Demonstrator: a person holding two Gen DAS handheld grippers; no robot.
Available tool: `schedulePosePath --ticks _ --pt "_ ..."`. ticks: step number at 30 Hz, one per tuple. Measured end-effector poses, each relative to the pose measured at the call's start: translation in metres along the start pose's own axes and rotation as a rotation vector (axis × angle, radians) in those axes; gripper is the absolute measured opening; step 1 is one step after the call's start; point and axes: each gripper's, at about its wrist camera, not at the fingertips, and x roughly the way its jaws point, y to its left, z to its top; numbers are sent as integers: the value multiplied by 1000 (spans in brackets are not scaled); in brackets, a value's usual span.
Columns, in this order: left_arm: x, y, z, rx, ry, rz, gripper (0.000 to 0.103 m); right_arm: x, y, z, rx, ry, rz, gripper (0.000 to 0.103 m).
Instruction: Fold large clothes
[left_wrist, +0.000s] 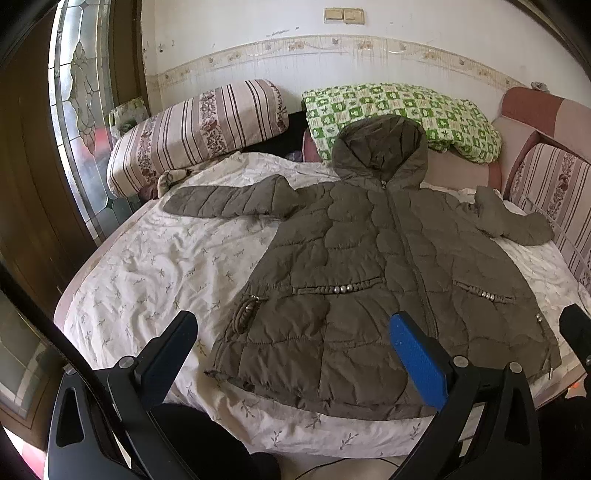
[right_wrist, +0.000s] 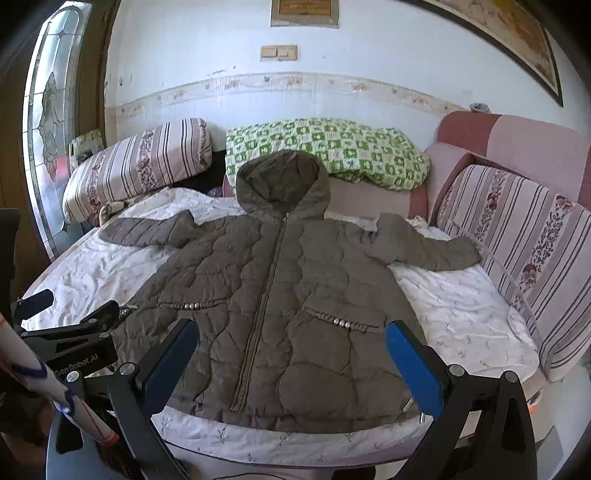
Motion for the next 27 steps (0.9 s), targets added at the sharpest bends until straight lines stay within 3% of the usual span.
schedulePosePath --ticks 27 --pt "10 5 -6 1 13 -2 103 10 3 -6 -14 41 5 103"
